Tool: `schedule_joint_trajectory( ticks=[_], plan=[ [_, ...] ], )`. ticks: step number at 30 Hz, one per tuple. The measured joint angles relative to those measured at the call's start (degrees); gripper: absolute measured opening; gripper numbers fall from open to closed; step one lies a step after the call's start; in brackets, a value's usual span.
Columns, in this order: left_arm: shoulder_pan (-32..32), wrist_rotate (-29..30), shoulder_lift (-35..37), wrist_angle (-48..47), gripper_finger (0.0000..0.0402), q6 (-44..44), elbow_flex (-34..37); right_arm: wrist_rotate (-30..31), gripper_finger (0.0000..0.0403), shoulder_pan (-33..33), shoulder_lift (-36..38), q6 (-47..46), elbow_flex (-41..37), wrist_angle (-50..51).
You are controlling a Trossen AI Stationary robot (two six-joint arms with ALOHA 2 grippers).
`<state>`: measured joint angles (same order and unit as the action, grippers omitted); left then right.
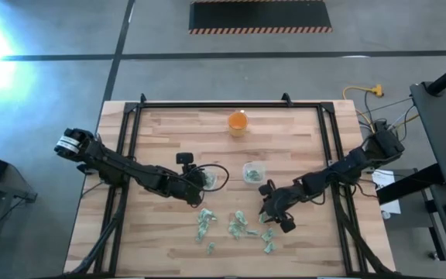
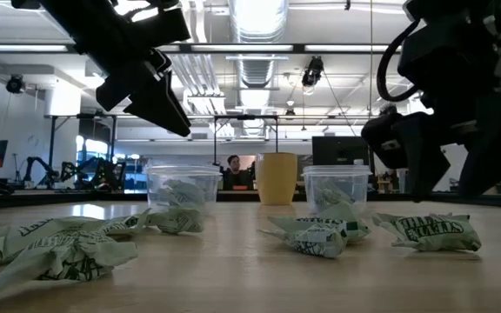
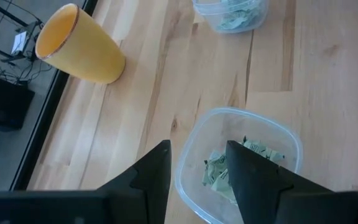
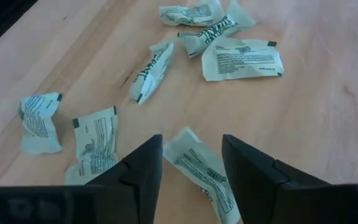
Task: Pick and place items into bin
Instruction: Put the green sweetener bag into the right transparent food container
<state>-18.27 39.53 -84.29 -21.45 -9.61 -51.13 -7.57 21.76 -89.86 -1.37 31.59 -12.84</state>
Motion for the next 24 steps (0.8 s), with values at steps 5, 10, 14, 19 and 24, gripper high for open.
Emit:
schedule_joint_trajectory(
  ticks=[5,10,14,19,24],
  plan=[
    [0.0,0.0,0.0,0.01,0.0137,0.0,0.0,0.04,0.016,0.0,-1.02,0.31,0.11,-0.83],
    [-0.01,0.0,0.0,-0.02,0.0137,0.0,0.0,0.04,0.016,0.02,-3.94,0.85,0.24,-2.75],
    [0.0,0.0,0.0,0.02,0.0137,-0.01,0.02,0.05,0.016,0.0,-5.59,0.9,0.76,-2.58],
    [0.01,0.0,0.0,0.0,0.0137,0.0,0.02,0.31,0.0158,-0.02,-5.33,0.82,0.76,-1.59],
    [0.01,0.0,0.0,0.02,0.0137,-0.02,0.02,2.97,0.013,-0.02,-3.82,0.12,0.76,1.75]
  ],
)
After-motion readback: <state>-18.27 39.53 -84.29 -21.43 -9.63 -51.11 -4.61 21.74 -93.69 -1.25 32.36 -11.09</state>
